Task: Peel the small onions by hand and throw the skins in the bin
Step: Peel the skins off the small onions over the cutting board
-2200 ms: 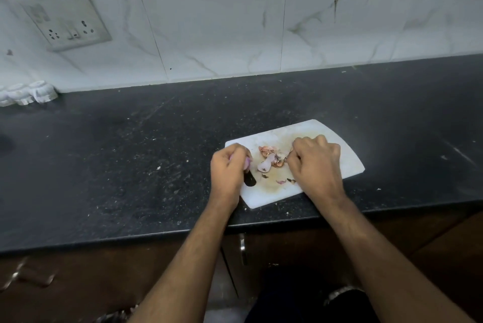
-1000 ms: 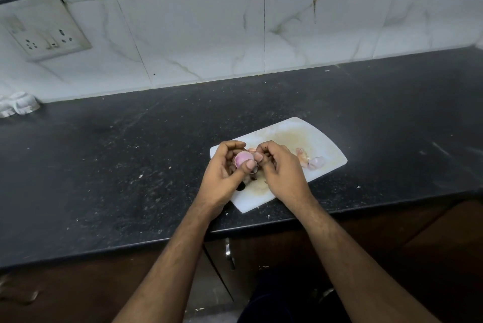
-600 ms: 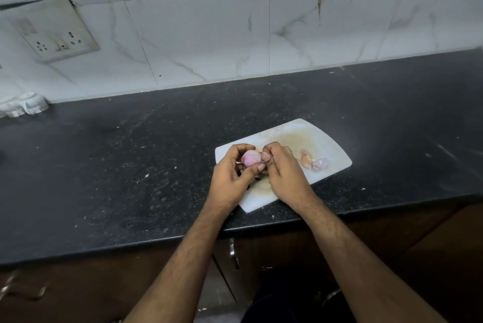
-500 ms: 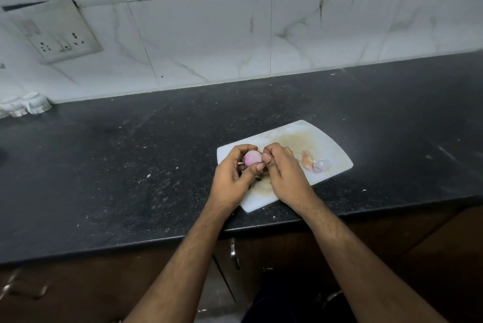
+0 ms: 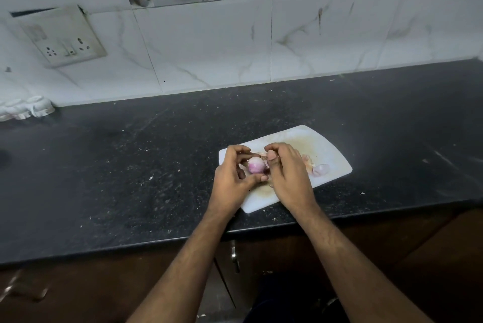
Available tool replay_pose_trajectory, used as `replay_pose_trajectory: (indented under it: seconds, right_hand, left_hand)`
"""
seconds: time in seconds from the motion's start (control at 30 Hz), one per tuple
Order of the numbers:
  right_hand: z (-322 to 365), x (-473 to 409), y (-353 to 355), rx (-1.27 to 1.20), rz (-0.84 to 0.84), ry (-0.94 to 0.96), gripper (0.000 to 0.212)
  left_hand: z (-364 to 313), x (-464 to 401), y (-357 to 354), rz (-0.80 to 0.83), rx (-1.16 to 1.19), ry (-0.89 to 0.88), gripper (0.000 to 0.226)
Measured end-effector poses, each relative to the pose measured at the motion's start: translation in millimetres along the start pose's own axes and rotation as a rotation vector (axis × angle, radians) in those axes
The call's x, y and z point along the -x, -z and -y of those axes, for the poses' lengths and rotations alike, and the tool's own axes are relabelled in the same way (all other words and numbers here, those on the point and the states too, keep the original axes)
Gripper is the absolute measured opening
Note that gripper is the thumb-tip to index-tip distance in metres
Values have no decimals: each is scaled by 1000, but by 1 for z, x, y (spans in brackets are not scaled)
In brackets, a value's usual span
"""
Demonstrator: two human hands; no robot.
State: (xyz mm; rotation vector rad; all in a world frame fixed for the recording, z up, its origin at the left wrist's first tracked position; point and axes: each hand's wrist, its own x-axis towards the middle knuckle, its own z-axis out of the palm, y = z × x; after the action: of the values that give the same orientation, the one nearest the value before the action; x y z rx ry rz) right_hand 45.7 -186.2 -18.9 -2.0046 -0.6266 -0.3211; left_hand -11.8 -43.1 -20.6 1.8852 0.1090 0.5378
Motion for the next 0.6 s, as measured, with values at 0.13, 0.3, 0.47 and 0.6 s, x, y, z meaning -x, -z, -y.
replay_pose_trajectory:
  seconds: [0.13,0.3,0.47,0.6]
  right_hand:
    - [1,2,-3,51,144,18,44]
    - [1,2,-6,130,102,60,37]
    - [0,4,-2,24,53,71,33]
    - [1,5,2,-11,118,26,40]
  left_hand:
    - [-4,3,-1,-18,-10,-11,56]
    - [-4,3,0,-100,95,-19,46]
    - [-2,4,2,-114,258,-6,34]
    - [1,3,7,-141,307,-18,12]
